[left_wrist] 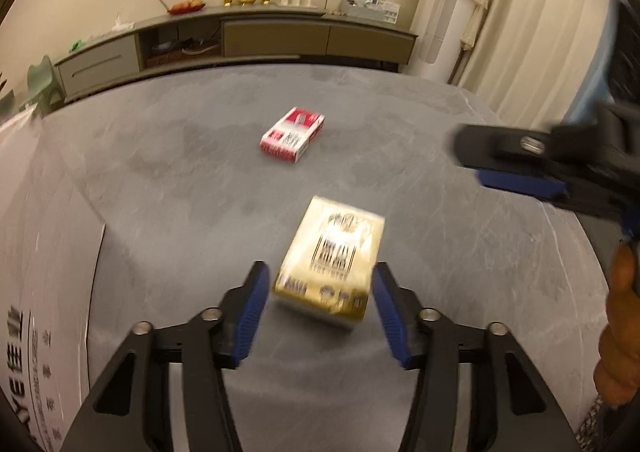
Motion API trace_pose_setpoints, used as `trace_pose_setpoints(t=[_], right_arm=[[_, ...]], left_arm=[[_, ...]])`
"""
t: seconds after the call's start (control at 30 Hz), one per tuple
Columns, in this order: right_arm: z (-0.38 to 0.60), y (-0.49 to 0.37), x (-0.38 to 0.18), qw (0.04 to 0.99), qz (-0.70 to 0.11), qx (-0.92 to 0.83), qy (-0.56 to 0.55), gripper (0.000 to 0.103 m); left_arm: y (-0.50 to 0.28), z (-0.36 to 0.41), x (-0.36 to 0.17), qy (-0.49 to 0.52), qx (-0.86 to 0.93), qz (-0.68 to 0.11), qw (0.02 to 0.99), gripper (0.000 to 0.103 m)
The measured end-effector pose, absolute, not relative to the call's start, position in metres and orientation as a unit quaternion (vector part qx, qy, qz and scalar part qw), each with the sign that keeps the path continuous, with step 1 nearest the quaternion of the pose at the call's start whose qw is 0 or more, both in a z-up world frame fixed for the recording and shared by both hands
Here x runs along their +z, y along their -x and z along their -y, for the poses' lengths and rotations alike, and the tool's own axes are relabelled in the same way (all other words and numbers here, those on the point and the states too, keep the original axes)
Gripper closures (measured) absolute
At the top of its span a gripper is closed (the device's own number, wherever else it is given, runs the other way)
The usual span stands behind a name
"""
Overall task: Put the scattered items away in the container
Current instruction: 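Grasp the cream tissue pack with the left tool while the right tool grasps the red staple box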
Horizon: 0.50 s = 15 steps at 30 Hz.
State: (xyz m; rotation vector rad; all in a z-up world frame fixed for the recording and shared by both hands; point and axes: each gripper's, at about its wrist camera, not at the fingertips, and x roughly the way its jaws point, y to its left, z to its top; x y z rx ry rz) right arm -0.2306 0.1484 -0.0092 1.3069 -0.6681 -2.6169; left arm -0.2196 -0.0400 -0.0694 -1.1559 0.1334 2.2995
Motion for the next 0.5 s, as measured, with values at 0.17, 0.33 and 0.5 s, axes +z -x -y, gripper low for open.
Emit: trace_pose_setpoints(t=[0.17,0.33,0.5], right_arm=[[-0.137,0.287,-0.021,0.066,0.202,-0.861,-0.463,0.05],[-0.12,0.338,-0.04,0.05,0.147,-0.859,-0.488,0.051],[-0.102,0.377,-0.062,0.028,0.116,-0.852,-0.51,0.051]], left_arm=[[0.232,0.034,-0.079,0.443,0.848,-0.036,0.29,0.048],[0.231,0.048,-0.085,0.461,0.838,-0.002,0.292,0.054],[0.225,0.058,-0.087,0.464,0.835,0.008,0.294,0.054]])
